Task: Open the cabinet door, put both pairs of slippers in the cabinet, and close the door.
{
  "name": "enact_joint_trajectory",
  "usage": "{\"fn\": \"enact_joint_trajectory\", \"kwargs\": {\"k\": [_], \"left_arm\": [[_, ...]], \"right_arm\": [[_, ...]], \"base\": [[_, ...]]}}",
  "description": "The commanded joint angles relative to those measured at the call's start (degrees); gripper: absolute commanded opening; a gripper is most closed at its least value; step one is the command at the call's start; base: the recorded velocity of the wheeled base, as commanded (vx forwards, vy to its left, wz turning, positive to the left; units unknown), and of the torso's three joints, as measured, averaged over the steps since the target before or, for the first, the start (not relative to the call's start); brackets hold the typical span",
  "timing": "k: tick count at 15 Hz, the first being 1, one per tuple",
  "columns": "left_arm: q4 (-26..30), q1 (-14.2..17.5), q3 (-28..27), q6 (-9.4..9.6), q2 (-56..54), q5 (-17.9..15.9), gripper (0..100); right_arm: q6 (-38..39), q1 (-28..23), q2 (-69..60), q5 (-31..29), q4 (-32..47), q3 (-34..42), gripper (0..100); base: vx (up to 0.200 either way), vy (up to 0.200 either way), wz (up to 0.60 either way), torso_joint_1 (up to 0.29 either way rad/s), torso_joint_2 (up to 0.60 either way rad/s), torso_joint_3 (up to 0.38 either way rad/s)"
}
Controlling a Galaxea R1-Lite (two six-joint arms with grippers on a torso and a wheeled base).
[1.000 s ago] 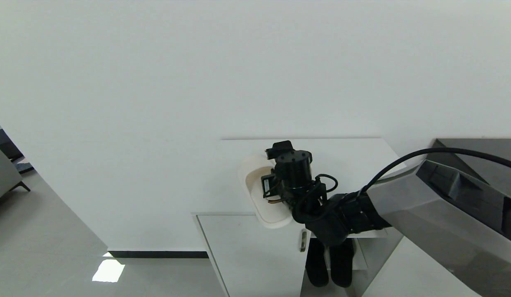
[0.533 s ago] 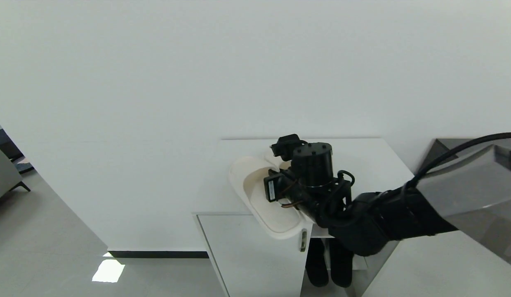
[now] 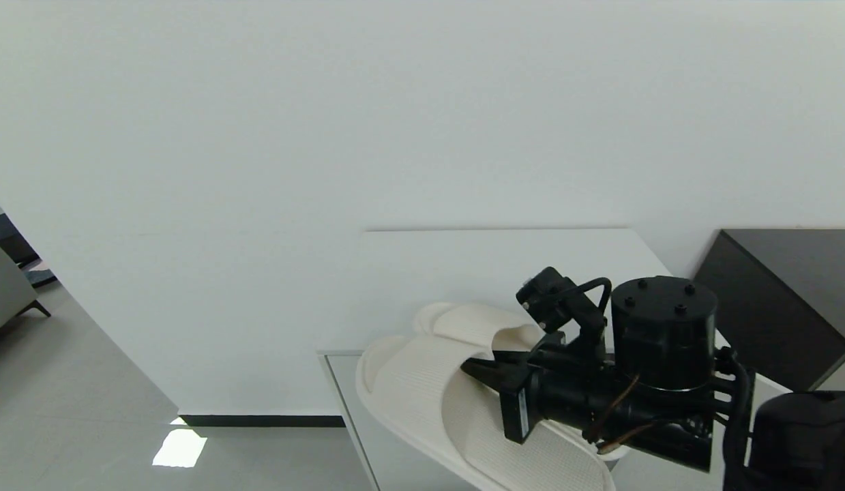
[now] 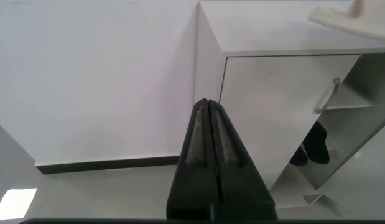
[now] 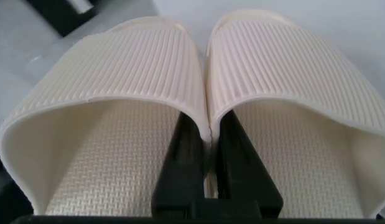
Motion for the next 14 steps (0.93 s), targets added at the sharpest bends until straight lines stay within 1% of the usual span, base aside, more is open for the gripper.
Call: {"fn": "enact_joint_trajectory", "kwargs": {"k": [1, 4, 14], "left_arm": [[0.0, 0.0, 0.0, -0.02, 0.1, 0.0, 0], [0.0, 0.0, 0.0, -0.02, 0.1, 0.0, 0], [0.0, 0.0, 0.0, -0.02, 0.1, 0.0, 0]], "right_arm": [[-0.1, 1.0, -4.2, 1.2, 0.0, 2.2, 0], [-0.2, 1.2, -4.0, 1.2, 0.0, 2.5, 0], [-0.3, 1.3, -3.6, 1.2, -0.1, 2.6, 0]], "base": [[0.0, 0.0, 0.0, 0.0, 0.0, 0.0], [0.0, 0.0, 0.0, 0.0, 0.0, 0.0], [-0.2, 0.0, 0.0, 0.003, 0.0, 0.002]]}}
